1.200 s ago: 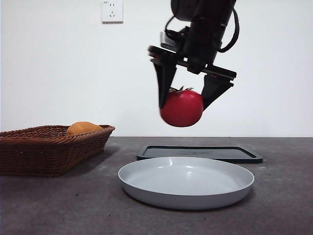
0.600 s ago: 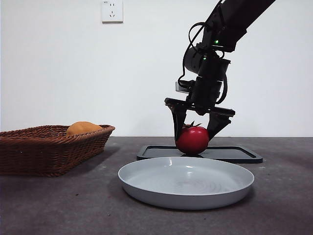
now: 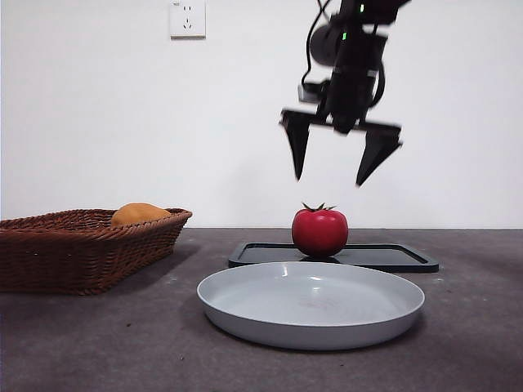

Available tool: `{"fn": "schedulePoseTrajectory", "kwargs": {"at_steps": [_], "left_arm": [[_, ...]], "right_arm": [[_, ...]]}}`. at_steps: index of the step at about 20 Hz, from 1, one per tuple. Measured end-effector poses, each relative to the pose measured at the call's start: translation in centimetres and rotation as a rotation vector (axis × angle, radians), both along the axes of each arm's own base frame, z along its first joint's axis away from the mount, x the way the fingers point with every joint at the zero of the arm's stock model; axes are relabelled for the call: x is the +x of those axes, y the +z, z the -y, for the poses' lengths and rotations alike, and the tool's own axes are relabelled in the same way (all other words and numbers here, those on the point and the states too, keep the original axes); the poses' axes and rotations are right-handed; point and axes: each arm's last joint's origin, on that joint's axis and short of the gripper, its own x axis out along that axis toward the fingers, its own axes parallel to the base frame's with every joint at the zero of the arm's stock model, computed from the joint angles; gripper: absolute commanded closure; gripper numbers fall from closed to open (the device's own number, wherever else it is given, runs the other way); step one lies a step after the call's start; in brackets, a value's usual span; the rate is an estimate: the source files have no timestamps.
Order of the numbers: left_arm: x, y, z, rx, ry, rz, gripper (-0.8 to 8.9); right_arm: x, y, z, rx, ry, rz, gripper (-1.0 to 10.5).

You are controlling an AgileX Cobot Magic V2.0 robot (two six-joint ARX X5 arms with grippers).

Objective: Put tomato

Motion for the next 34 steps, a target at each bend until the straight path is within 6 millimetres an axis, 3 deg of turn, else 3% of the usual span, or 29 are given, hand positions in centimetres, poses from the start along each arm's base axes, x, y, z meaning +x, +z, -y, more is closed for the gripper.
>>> {"fn": "schedulePoseTrajectory", "kwargs": {"at_steps": [2,7,11,17,21,24,27,30,34], "left_arm": [[0.0,0.0,0.0,0.0,0.0,0.0,1.79],[0.0,0.0,0.0,-0.003,0.0,0.003,1.79],[0.0,0.1,0.0,-0.008,0.0,0.008,1.79],[0.0,0.1,0.0,-0.008,0.0,0.008,1.79],[0.0,0.1,0.0,-0.008,0.0,0.008,1.79],[0.0,0.1,0.0,-0.008,0.0,0.008,1.79],[0.0,0.1,0.0,-0.008,0.0,0.008,1.79],[0.0,0.1,0.0,-0.008,0.0,0.008,1.79],[0.0,0.1,0.0,-0.008,0.0,0.008,1.79]], "right_arm": [[-1.2,2.4,0.6,-0.059,-0.004,-0.024,3.3],[-3.7,7.5,1.3,-0.05,-0.01,0.1,3.3],[-7.8,11.2,1.4,-0.079,0.016,0.178,3.3],[-14.5,10.1,2.6,-0.195,0.052,0.089,3.3],[-21.5,10.3,3.9,-0.193,0.123,0.09,3.3],[-26.7,9.1,4.8,-0.174,0.175,0.089,3.3],[-31.3,8.1,6.1,-0.06,0.205,0.212,3.3],[-34.6,6.2,8.0,0.042,0.213,0.314,3.3],[-37.3,3.3,10.1,0.127,0.204,0.37,3.3]]}}
